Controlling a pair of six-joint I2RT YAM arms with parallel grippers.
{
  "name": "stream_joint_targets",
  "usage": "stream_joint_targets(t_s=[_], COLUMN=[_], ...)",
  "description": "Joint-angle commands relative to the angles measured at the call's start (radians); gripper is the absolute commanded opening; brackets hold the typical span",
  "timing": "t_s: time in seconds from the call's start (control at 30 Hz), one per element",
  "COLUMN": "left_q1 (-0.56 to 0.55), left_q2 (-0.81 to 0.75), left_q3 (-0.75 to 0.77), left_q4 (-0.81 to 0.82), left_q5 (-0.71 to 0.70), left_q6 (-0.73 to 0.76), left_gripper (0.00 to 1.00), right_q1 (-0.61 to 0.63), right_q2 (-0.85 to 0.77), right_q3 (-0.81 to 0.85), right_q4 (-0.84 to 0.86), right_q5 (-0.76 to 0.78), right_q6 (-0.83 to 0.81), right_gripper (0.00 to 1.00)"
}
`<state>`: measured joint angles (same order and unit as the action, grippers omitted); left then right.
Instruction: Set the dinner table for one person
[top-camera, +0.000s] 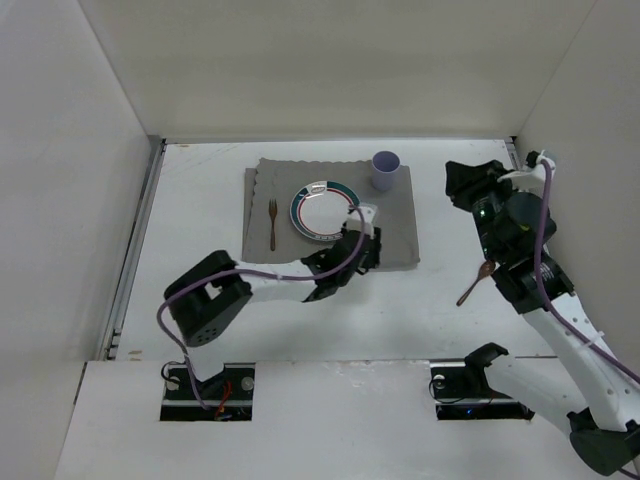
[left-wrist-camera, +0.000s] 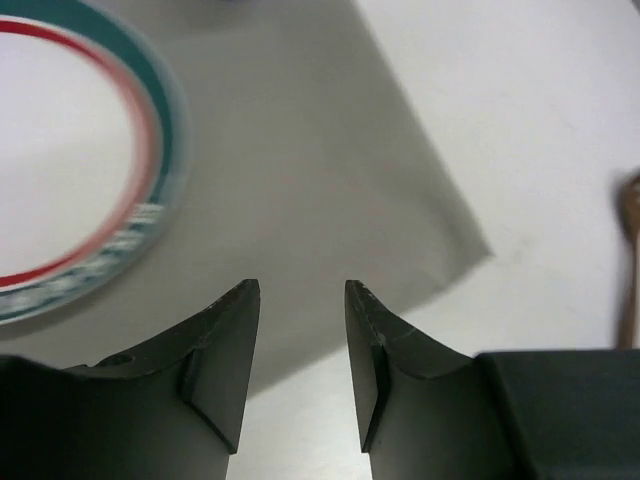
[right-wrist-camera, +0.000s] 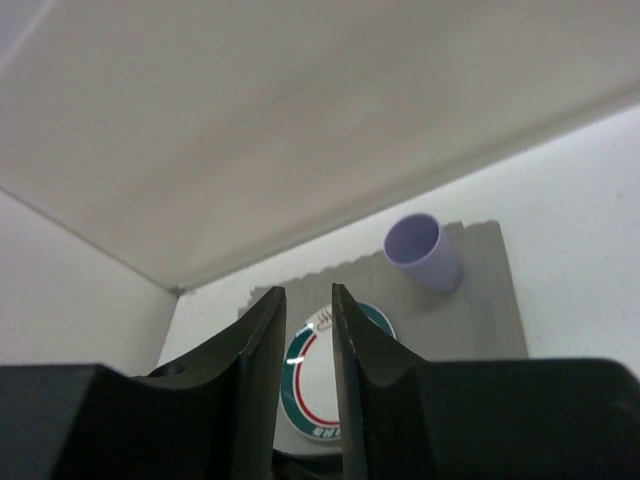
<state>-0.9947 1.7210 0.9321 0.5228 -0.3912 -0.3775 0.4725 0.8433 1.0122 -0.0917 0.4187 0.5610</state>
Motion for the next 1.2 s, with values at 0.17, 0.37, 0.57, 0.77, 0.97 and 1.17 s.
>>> stream_joint_targets(t_s=[0.17,0.37,0.57,0.77,0.97,1.17], left_q1=[-0.155,-0.250,-0.281,-0.295,-0.319,-0.310], left_q2=[0.262,0.435,0.607,0.744,0.833,0.871], left_q3=[0.364,0.612,0.812,0.999,1.099,1.099], left_q4=[-0.003,-0.076,-0.096,-0.151,-0.190,-0.205], left_q5=[0.140,0.163,0.104,0.109,0.058,0.081], left_q6=[-0.051,0.003,0.060,0.095,0.152,0.144], left_gripper=[0.39,0.43,0.49,0.50,0.50,0.39], right_q1=[-0.051,-0.081,-0.073,-0.062,-0.059,-0.061], right_q2=[-0.029,-0.042,-0.058,-0.082,-0.101,-0.116], right_q3=[0.126,0.138,0.118,0.083,0.083,0.066], right_q4=[-0.128,-0.172,-0.189,-0.197,-0.209,-0.207], right_q5=[0.083,0.065,0.065,0.060,0.037,0.035], right_q6=[-0.052,-0.032,-0.029,-0.036,-0.029,-0.023], right_gripper=[0.47,0.48,0.48,0.48,0.48,0.48])
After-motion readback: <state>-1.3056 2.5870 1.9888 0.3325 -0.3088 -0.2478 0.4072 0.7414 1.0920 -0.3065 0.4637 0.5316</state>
